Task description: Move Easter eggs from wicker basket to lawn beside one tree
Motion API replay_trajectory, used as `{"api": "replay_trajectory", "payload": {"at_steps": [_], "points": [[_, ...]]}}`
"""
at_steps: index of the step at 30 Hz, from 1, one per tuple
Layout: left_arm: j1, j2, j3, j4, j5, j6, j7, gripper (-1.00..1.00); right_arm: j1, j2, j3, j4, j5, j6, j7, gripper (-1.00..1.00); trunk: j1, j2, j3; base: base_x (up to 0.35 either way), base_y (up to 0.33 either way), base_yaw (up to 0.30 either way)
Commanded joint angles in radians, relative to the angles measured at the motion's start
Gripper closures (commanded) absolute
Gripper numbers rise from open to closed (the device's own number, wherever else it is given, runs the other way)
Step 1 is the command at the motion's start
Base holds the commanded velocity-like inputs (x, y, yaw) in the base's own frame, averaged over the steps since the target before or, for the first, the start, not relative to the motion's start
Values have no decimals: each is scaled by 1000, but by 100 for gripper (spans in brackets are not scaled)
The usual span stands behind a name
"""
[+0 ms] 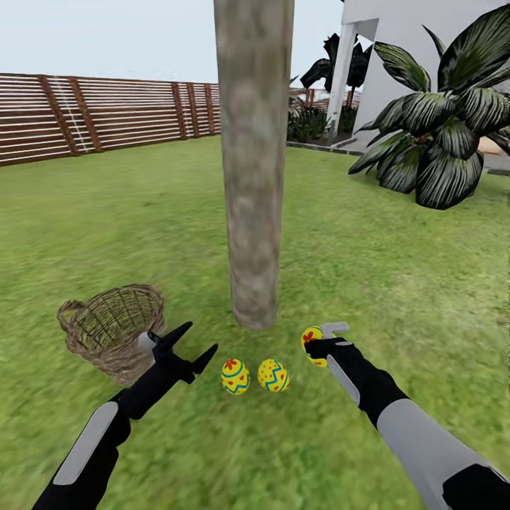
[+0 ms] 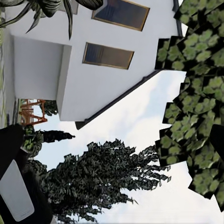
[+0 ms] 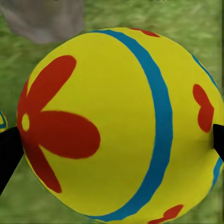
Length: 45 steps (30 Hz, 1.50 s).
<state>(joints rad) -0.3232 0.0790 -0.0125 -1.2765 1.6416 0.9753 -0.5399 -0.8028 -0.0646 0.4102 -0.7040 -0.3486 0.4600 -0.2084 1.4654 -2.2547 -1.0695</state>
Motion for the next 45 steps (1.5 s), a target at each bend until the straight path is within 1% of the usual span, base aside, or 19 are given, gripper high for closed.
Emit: {"api": "replay_trajectory", "payload": {"at_steps": [1, 7, 11, 15, 19, 24, 27, 29, 30, 31, 32, 34, 35, 37, 38, 40, 45], "points": [[0, 1, -1, 0, 0, 2, -5, -100, -1, -2, 7, -2, -10, 3, -9, 100, 0, 0, -2, 340, 0, -146], [0, 1, -1, 0, 0, 2, -5, -100, -1, -1, 7, -2, -10, 3, -9, 100, 0, 0, -11, 340, 0, -29], [0, 1, -1, 0, 0, 2, -5, -100, -1, -2, 6, -1, -10, 1, -9, 100, 0, 0, -12, 340, 0, 0], [0, 1, -1, 0, 0, 2, -5, -100, -1, -1, 7, 37, -9, -31, -6, 100, 0, 0, -12, 340, 0, 0], [0, 1, -1, 0, 0, 2, -5, -100, -1, -1, 7, 42, -10, -47, -3, 100, 0, 0, -12, 323, 0, 0], [0, 1, -1, 0, 0, 2, -6, -100, -1, -1, 9, 54, -10, -47, -4, 100, 0, 0, -12, 37, 0, 0], [0, 1, -1, -1, 1, 2, -6, -100, -1, -1, 53, 83, -2, -48, -7, 100, 0, 0, -12, 1, 0, 0], [0, 1, -3, -1, 1, 2, -6, -100, -1, -1, 68, 95, -1, -49, -8, 100, 0, 0, -12, 0, 0, 0], [0, 1, -16, -1, 1, 2, -6, -100, -1, -1, 70, 114, -2, -57, -9, 100, 0, 0, -12, 0, 0, 0], [0, 1, -31, -2, 0, 2, -6, -100, -2, 3, 70, 147, -3, -82, -9, 100, 4, -7, -15, 0, 0, 0], [0, 1, -47, -2, 0, 2, -6, -100, -5, 15, 70, 218, -3, -135, -10, 100, 8, -14, -18, 0, 0, 0], [0, 1, -57, -4, 0, 2, -6, -100, -14, 40, 70, 348, -1, -219, -9, 100, 16, -28, -24, 0, 0, 0], [0, 1, -58, -4, 0, 2, -6, -100, -16, 52, 70, 382, 1, -240, -9, 100, 20, -35, -27, 0, 0, 0], [0, 1, -60, -5, 0, 2, -6, -100, -17, 64, 70, 415, 3, -259, -9, 100, 27, -49, -33, 0, 0, 0], [0, 1, -60, -5, 0, 2, -6, -100, -18, 66, 71, 421, 3, -263, -9, 100, 31, -56, -37, 0, 0, 0], [0, 1, -60, -5, 0, 2, -6, -100, -18, 67, 72, 425, 3, -265, -9, 100, 39, -70, -43, 0, 0, 0], [0, 1, -74, -3, 0, 2, -6, -100, -19, 67, 73, 414, 4, -266, -8, 100, 58, -105, -59, 0, 0, 0]]}}
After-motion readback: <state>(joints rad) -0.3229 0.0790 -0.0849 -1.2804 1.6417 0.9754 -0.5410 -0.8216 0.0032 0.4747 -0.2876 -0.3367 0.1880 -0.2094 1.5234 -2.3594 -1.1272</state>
